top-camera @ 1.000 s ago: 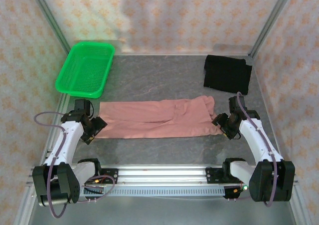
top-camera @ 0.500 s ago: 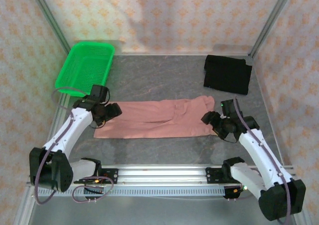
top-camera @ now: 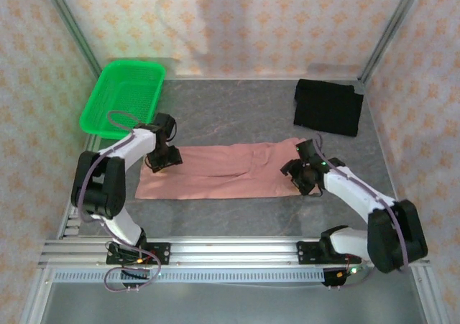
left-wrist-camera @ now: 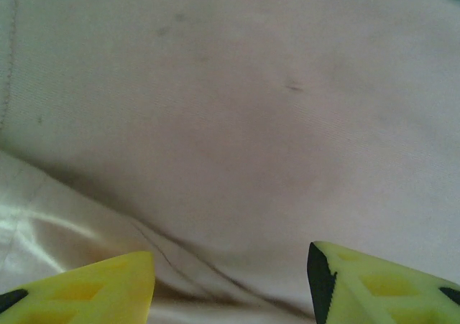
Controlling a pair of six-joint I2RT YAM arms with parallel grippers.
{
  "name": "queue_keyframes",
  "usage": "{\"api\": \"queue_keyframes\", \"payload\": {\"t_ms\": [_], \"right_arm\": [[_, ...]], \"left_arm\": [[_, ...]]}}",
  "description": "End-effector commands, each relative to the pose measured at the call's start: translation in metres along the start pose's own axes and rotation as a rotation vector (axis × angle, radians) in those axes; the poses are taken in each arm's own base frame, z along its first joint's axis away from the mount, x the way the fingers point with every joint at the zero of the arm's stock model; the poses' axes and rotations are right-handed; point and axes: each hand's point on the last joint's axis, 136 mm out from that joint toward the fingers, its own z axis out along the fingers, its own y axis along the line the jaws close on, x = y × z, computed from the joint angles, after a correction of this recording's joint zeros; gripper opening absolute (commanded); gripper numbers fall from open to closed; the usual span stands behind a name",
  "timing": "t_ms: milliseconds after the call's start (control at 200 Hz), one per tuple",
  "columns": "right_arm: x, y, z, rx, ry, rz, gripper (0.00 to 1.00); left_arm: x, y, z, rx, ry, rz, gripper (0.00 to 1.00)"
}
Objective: Fold and stack the t-shirts
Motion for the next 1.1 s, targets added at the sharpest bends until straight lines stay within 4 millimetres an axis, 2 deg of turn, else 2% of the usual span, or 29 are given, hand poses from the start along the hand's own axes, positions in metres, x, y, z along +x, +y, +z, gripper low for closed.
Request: {"api": "queue_keyframes", "payload": {"t_ms": [0,190,255,405,545,610,656,666,691,721,851,901,1011,1066,1096], "right_arm": [[-0.021,0.009,0.015,0.008,-0.09,0.046,0.66],[-0.042,0.013,0.043,0.173,-0.112,0.036,0.64],[-0.052,0.022,0.051,0.206,-0.125,0.031,0.64],[-0.083,0.06,0.073,0.24,-0.163,0.005,0.65],[-0.112,0.114,0.107,0.242,-0.153,-0.035,0.65],[-0.126,0.146,0.12,0.21,-0.157,-0.045,0.65],[-0.136,0.162,0.132,0.199,-0.163,-0.048,0.65],[-0.14,0.172,0.133,0.186,-0.17,-0.05,0.66],[-0.143,0.177,0.138,0.182,-0.174,-0.054,0.66],[-0.15,0.195,0.142,0.147,-0.19,-0.062,0.66],[-0.165,0.243,0.175,0.045,-0.186,-0.052,0.67],[-0.167,0.271,0.184,-0.056,-0.168,-0.055,0.67],[-0.171,0.327,0.184,-0.267,-0.156,-0.068,0.69],[-0.172,0.353,0.173,-0.382,-0.151,-0.079,0.7],[-0.171,0.361,0.166,-0.414,-0.147,-0.086,0.71]], "left_arm": [[-0.006,0.018,0.008,-0.06,-0.015,-0.076,0.59],[-0.003,0.045,0.017,-0.129,0.005,-0.135,0.58],[-0.002,0.051,0.016,-0.13,0.0,-0.156,0.58],[0.007,0.059,0.015,-0.131,0.025,-0.181,0.59],[0.019,0.057,0.008,-0.079,0.035,-0.222,0.6],[0.025,0.055,0.002,-0.056,0.038,-0.237,0.62],[0.028,0.055,-0.004,-0.039,0.036,-0.246,0.63],[0.029,0.055,-0.006,-0.036,0.034,-0.248,0.63],[0.03,0.054,-0.009,-0.024,0.03,-0.255,0.64],[0.033,0.053,-0.014,-0.012,0.027,-0.262,0.66],[0.037,0.044,-0.04,0.057,-0.014,-0.266,0.7],[0.039,0.039,-0.05,0.08,-0.037,-0.25,0.71],[0.042,0.034,-0.066,0.096,-0.084,-0.215,0.72],[0.044,0.034,-0.068,0.102,-0.098,-0.2,0.72],[0.044,0.033,-0.068,0.108,-0.101,-0.19,0.72]]}}
